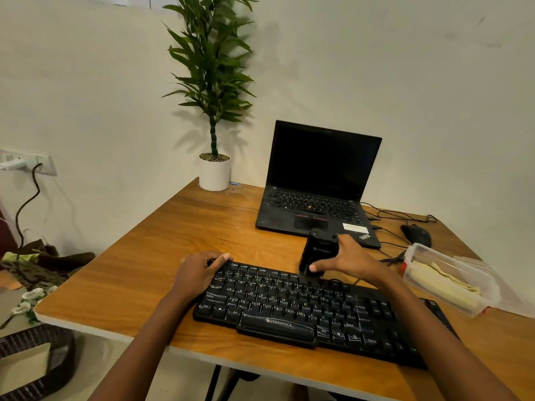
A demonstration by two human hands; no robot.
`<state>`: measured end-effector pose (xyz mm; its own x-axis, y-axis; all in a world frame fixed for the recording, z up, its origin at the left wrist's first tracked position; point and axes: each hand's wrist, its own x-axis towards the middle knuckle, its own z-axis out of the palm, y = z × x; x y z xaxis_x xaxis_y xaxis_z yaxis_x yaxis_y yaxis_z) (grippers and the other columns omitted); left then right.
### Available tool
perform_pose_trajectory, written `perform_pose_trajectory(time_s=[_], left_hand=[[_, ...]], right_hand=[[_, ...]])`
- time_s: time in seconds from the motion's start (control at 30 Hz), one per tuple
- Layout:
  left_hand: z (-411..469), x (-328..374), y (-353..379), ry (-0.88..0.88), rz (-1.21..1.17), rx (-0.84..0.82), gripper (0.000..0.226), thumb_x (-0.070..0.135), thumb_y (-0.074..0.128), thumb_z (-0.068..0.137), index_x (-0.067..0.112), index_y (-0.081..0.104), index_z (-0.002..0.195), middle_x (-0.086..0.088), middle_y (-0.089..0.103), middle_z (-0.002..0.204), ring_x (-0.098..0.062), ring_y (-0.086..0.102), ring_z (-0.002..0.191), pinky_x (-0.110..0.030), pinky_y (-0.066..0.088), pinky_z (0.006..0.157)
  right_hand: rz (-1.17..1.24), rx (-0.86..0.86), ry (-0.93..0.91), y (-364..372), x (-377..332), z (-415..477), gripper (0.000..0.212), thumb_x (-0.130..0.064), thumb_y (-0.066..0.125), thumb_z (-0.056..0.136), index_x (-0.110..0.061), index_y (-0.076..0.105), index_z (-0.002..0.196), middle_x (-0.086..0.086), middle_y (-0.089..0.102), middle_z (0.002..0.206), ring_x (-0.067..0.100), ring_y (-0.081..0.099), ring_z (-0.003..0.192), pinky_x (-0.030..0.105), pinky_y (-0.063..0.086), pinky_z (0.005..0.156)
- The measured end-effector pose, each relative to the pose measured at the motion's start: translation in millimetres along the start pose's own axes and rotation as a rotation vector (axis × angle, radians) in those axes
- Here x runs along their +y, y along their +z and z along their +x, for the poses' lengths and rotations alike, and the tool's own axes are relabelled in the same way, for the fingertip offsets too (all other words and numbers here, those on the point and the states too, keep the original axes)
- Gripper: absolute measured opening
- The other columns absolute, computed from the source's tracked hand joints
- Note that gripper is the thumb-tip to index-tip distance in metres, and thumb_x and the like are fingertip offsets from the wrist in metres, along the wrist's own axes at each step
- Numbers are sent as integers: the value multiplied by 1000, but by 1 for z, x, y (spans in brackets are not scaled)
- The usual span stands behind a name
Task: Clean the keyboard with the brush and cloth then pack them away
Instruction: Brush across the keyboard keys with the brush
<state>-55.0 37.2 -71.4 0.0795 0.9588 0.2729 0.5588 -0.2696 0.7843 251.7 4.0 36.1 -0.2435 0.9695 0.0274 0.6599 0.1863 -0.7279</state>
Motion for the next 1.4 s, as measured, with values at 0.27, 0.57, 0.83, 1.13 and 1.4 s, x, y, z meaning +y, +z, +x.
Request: perform_pose_trajectory(time_s=[0.27, 0.57, 0.83, 1.13, 1.4], left_hand=[[1, -1, 2, -19, 0, 8, 27, 52, 45, 86, 40, 68, 95, 9, 71, 102, -11, 63, 92, -59, 37, 99], [0, 2, 1, 1, -24, 7, 23, 59, 41, 80, 51, 62, 86, 12, 71, 99, -9, 64, 91, -59, 38, 98], [-1, -1, 0, 13, -18, 27, 21, 60, 41, 81, 53, 60, 83, 15, 70, 98, -8, 63, 92, -60, 38, 99], [2, -6, 1, 8, -5, 15, 19, 61, 40, 81, 56, 59, 81, 21, 67, 91, -7, 63, 89, -62, 38, 97], [2, -5, 3, 21, 8, 29, 30, 60, 40, 81, 47, 66, 90, 13, 70, 102, -11, 63, 96, -60, 38, 98]], right_hand=[[-20, -100, 51, -6, -3, -7, 46, -16, 80, 69, -21, 52, 106, -11, 61, 98, 6, 59, 90, 11, 40, 67], [-97, -162, 21, -10, -10, 2, 40, -9, 79, 69, -26, 51, 92, -6, 60, 94, 20, 59, 98, 26, 49, 84], [-16, -175, 26, -5, -9, 2, 40, -10, 79, 70, -24, 53, 97, -8, 63, 96, 11, 61, 96, 19, 43, 77], [18, -167, 37, 0, -10, 6, 42, -12, 80, 69, -24, 56, 102, -8, 64, 100, 12, 61, 99, 18, 44, 79], [47, -138, 0, 6, -7, 8, 44, -11, 77, 72, -29, 52, 103, -5, 61, 107, 17, 57, 108, 28, 47, 91]])
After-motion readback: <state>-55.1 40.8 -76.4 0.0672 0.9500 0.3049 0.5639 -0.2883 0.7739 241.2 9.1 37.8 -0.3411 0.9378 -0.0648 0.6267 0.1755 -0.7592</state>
